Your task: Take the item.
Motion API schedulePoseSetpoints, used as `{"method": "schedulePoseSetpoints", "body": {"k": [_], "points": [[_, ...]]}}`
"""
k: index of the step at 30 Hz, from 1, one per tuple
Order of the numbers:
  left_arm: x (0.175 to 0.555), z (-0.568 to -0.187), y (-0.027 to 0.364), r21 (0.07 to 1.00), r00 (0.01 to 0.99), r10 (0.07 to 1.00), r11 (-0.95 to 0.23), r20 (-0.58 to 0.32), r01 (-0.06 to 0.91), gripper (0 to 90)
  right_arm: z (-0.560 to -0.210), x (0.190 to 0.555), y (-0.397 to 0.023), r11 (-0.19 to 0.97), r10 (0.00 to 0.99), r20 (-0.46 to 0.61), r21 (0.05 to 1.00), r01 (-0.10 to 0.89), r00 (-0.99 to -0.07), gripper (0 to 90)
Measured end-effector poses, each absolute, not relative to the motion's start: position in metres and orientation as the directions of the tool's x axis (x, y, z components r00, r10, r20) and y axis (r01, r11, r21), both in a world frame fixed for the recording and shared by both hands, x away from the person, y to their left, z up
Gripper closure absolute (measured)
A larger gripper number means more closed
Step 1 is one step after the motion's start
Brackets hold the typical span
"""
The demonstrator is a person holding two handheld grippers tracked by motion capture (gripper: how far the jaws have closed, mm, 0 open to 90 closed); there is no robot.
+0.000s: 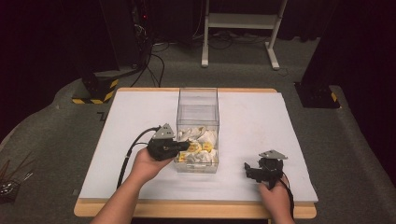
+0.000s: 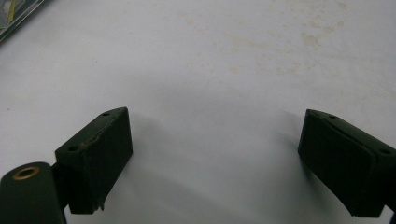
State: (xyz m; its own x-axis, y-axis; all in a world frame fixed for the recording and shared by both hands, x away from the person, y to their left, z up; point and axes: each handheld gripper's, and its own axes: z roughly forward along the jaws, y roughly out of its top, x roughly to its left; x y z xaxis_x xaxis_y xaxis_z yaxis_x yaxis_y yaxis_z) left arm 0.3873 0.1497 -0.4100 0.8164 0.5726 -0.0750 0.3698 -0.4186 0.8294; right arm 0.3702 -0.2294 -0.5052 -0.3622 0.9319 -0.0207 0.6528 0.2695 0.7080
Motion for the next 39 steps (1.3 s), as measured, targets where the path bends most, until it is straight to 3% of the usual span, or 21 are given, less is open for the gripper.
{"method": "schedulePoseSetpoints", "body": {"k": [39], "points": [[0.387, -0.396, 0.174, 0.875, 0.788, 0.608, -0.329, -0.093, 0.357, 86.7, -0.505, 0.370, -0.229, 0.270, 0.932, -0.022, 0.708, 0.652, -0.362, 10.0]]}}
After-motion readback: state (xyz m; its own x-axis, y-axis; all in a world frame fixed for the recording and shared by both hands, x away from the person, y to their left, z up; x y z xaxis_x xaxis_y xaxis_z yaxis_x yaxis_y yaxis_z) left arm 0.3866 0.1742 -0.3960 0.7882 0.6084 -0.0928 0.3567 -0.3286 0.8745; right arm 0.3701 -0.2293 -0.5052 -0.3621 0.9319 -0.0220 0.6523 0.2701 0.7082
